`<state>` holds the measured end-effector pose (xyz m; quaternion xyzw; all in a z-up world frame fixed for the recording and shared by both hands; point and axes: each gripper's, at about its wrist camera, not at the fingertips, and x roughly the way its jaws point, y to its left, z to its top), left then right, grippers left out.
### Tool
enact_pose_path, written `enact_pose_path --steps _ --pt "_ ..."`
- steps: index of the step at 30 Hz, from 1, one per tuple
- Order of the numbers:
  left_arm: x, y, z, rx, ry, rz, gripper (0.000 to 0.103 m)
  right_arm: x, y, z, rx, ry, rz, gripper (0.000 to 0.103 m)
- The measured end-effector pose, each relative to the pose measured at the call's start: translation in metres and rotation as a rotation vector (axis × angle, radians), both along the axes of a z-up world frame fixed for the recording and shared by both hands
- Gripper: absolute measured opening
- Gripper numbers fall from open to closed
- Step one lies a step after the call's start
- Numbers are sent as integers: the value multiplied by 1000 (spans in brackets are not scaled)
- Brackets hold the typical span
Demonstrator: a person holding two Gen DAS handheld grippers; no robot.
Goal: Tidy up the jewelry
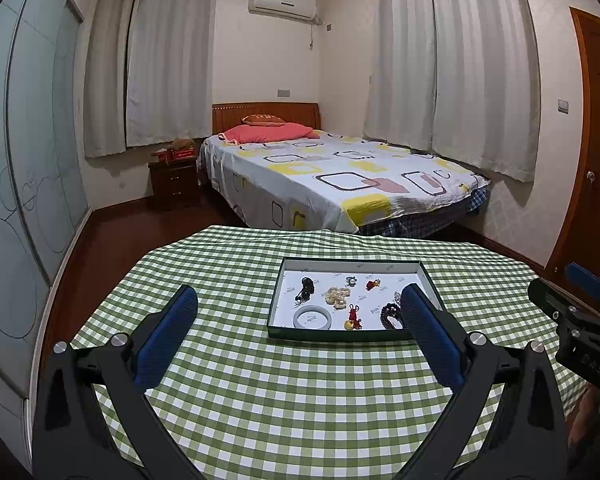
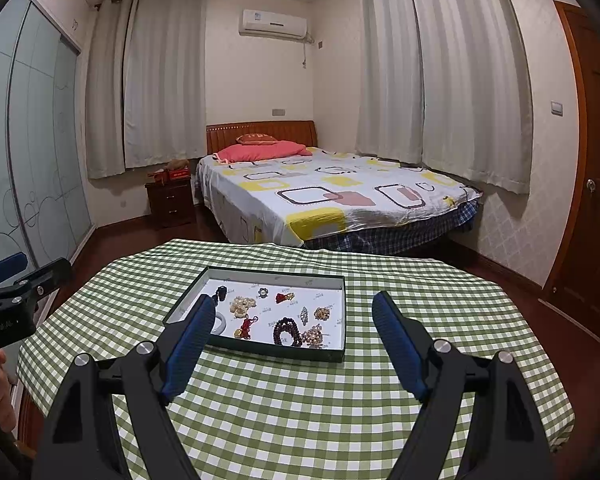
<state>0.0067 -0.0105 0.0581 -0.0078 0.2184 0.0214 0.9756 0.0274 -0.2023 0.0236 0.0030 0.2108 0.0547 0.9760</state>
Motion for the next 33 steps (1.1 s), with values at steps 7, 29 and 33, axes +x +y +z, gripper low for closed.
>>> enact_pose_path --steps 7,29,33 --pt "2 3 -1 -19 8 13 99 0 0 0 -4 -2 -1 78" --pt "3 5 -4 -20 14 13 99 1 0 0 -5 -1 1 78" --pt "3 5 -4 -22 15 13 99 1 0 0 -6 -1 2 79"
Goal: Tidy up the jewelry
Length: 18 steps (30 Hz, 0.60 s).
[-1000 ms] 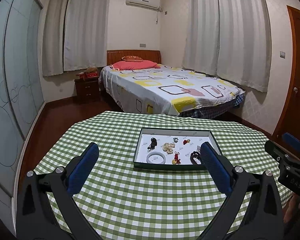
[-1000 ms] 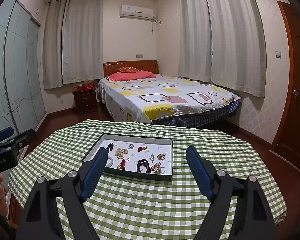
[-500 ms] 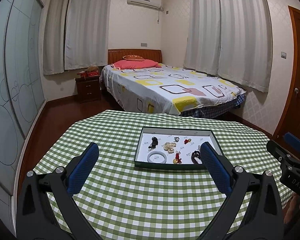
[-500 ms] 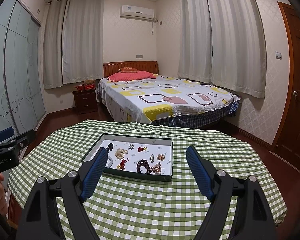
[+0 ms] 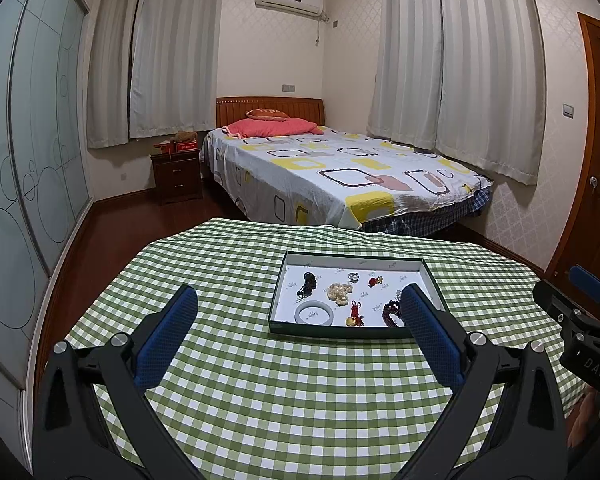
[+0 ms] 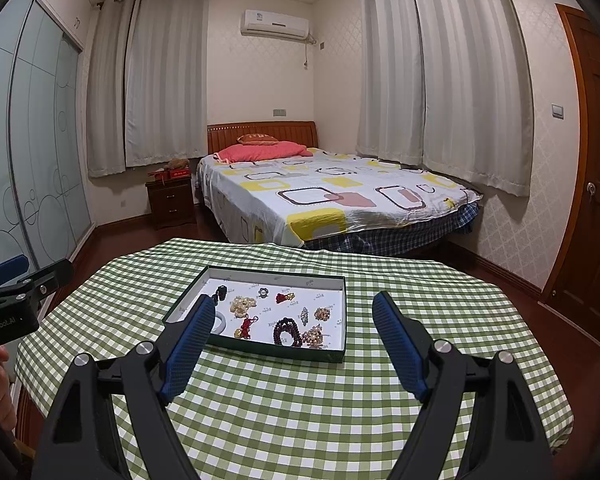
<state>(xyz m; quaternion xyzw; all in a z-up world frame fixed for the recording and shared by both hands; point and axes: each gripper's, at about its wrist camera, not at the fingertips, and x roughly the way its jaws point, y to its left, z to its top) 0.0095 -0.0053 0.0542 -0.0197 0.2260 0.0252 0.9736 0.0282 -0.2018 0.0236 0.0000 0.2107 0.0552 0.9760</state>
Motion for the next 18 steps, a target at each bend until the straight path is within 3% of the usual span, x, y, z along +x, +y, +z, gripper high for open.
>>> enact_pose_path --steps 18 --pt "-1 1 1 5 -7 8 99 1 0 -1 -2 2 4 79"
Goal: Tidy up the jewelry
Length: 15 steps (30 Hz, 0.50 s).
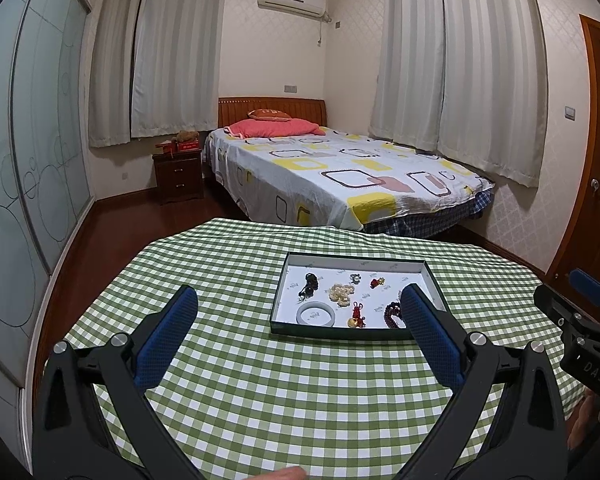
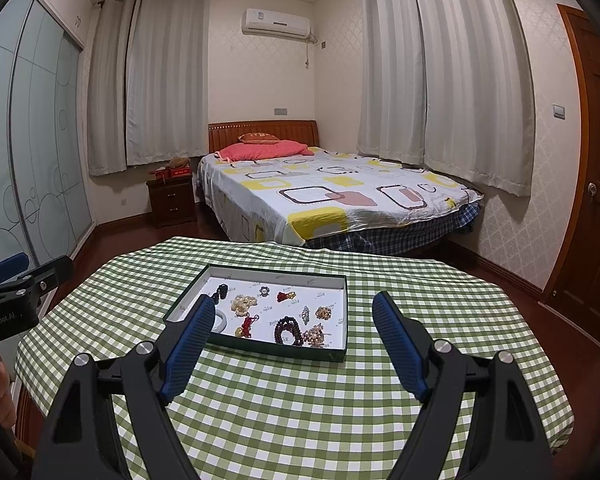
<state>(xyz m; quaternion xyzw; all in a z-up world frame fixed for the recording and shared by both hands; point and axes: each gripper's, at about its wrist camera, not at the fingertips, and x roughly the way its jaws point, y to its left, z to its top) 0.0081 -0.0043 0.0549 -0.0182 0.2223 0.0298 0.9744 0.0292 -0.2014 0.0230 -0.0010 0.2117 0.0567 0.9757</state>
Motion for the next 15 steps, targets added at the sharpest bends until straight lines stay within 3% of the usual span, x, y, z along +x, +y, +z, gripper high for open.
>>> enact_pose_path --steps 15 --pt "0 -5 0 19 -12 -19 99 1 -2 -4 1 4 3 78"
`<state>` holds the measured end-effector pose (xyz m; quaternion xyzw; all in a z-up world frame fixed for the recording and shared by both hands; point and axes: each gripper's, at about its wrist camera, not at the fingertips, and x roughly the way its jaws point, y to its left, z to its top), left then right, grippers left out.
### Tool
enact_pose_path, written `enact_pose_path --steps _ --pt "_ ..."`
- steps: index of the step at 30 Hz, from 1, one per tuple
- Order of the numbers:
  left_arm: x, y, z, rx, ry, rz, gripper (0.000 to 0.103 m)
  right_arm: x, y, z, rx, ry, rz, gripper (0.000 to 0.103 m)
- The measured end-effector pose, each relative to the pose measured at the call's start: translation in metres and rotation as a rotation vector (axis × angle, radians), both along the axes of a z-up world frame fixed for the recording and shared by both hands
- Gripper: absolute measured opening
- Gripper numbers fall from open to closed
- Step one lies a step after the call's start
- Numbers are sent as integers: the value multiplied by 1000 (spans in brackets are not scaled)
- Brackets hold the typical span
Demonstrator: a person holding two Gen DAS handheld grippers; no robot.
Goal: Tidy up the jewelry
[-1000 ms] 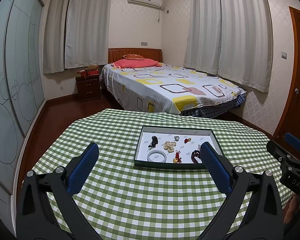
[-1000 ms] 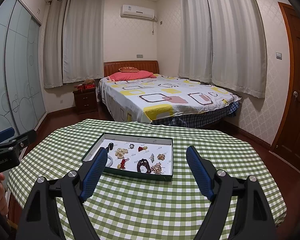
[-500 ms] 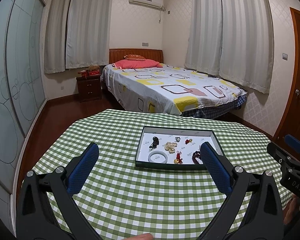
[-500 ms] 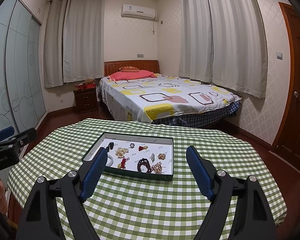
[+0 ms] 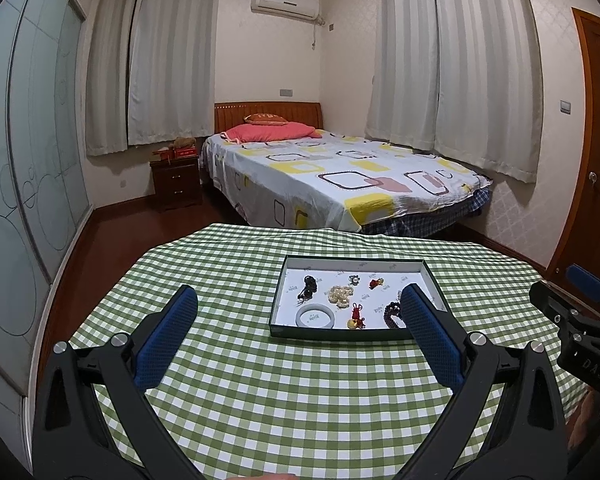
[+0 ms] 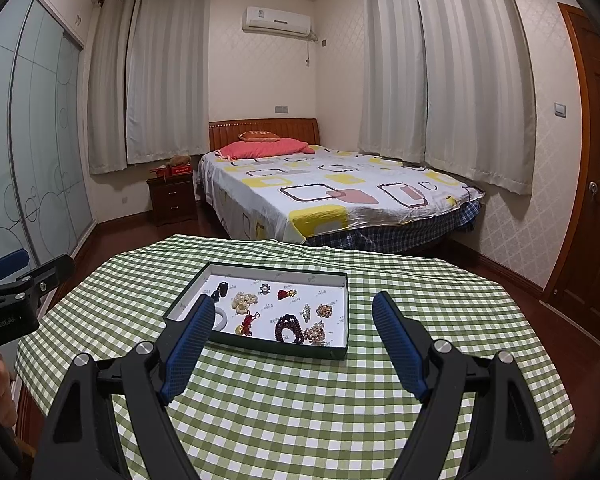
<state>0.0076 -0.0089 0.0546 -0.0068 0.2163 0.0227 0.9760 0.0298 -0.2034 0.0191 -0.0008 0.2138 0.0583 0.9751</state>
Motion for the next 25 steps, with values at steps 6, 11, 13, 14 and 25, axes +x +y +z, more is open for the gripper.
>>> enact_pose_path --steps 6,11,13,14,25 --pt "0 -3 -1 -11 4 -29 99 2 0 -2 -3 8 3 79" --pt "2 1 -5 -26 -5 -23 99 2 0 -4 -2 15 2 79" --pt "5 4 -7 -37 -5 -14 99 3 -1 -6 -2 18 2 79" --pt "6 5 -9 -37 -1 -13 99 3 -1 -6 -2 21 2 78" --pt "39 18 -41 -8 80 36 99 22 -6 -26 8 63 -14 79"
